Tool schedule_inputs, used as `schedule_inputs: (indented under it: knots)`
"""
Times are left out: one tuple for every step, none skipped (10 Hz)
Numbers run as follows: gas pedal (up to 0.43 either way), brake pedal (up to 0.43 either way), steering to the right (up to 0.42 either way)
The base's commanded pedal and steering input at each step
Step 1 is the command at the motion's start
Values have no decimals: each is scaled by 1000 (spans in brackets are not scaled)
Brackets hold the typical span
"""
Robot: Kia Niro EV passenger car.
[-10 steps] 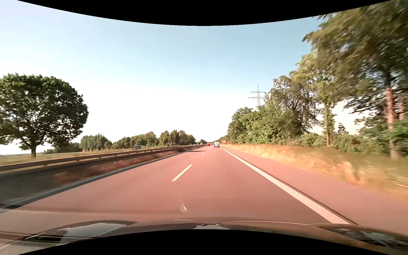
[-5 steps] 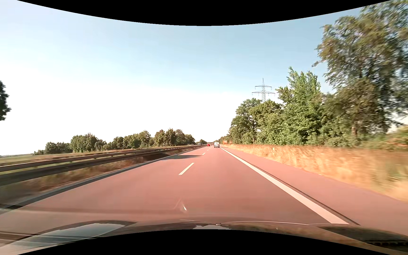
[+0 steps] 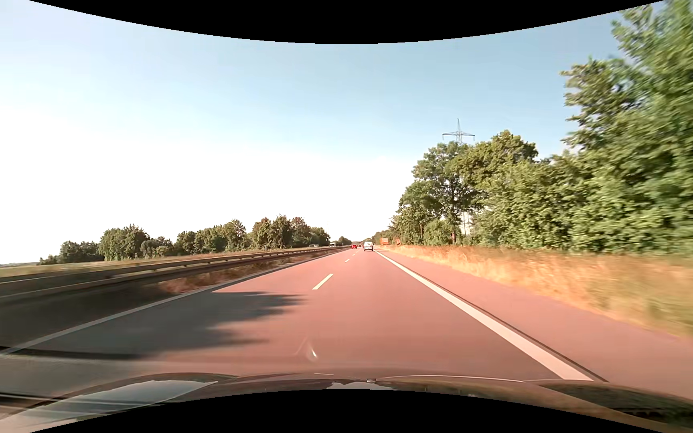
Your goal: Follow the waypoints while adhering to traffic rules and regulations
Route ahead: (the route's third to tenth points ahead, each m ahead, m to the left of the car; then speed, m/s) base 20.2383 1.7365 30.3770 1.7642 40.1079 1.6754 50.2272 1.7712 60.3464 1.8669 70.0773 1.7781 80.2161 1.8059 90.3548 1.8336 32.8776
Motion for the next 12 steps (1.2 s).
schedule_inputs:
  knots:
    - [280,6,-2]
    - [260,6,-2]
    - [220,6,-2]
    - [169,6,-3]
    - [150,6,-2]
    - [138,0,-3]
    - [118,6,-1]
    - [110,6,0]
    - [110,6,0]
    - [110,6,0]
    - [110,6,0]
    - [110,6,0]
